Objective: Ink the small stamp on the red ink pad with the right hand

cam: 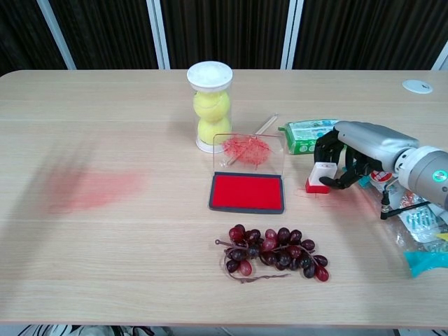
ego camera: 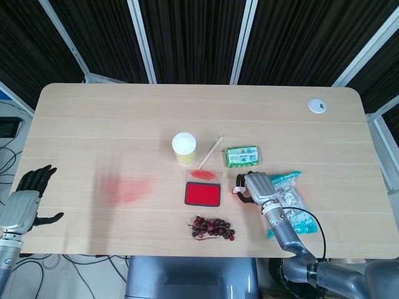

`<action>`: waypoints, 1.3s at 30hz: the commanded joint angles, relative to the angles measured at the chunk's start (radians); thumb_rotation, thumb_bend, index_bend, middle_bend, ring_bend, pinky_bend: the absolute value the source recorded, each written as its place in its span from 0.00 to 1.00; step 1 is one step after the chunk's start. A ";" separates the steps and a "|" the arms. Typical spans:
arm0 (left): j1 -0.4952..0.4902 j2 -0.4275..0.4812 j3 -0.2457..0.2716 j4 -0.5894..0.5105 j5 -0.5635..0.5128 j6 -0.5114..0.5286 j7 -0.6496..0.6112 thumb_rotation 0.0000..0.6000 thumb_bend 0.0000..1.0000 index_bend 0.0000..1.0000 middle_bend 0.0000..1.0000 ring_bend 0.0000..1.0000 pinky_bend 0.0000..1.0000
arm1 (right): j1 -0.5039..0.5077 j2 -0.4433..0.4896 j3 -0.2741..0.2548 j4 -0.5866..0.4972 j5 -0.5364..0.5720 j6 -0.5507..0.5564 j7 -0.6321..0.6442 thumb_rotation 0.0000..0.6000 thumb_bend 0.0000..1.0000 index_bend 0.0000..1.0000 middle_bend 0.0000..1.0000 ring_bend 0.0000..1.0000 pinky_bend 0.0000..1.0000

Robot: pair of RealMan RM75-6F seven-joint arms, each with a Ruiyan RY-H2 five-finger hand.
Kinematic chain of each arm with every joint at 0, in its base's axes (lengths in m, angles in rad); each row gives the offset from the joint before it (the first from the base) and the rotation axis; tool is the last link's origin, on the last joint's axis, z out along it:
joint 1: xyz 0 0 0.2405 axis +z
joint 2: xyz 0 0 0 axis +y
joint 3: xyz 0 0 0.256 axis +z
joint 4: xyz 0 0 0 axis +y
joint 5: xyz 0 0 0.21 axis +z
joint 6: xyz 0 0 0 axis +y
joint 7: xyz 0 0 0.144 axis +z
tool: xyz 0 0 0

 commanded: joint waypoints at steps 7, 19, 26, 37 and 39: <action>0.000 0.000 0.000 0.000 0.000 0.000 0.000 1.00 0.05 0.00 0.00 0.00 0.00 | 0.000 0.005 0.000 -0.008 0.011 -0.009 -0.016 1.00 0.53 0.70 0.49 0.40 0.45; 0.000 0.000 0.000 0.000 0.001 0.000 0.001 1.00 0.05 0.00 0.00 0.00 0.00 | 0.000 0.009 0.001 -0.015 0.021 -0.015 -0.030 1.00 0.51 0.65 0.46 0.39 0.43; 0.000 0.000 0.000 0.000 0.001 0.000 0.001 1.00 0.05 0.00 0.00 0.00 0.00 | 0.001 0.011 0.002 -0.020 0.030 -0.020 -0.040 1.00 0.51 0.57 0.44 0.38 0.43; 0.000 0.000 0.001 0.000 0.001 0.000 0.001 1.00 0.05 0.00 0.00 0.00 0.00 | 0.002 0.015 0.003 -0.029 0.049 -0.028 -0.058 1.00 0.49 0.46 0.41 0.36 0.41; 0.000 0.000 0.001 0.000 0.001 0.000 0.001 1.00 0.05 0.00 0.00 0.00 0.00 | 0.002 0.016 0.003 -0.032 0.051 -0.029 -0.061 1.00 0.48 0.45 0.41 0.36 0.41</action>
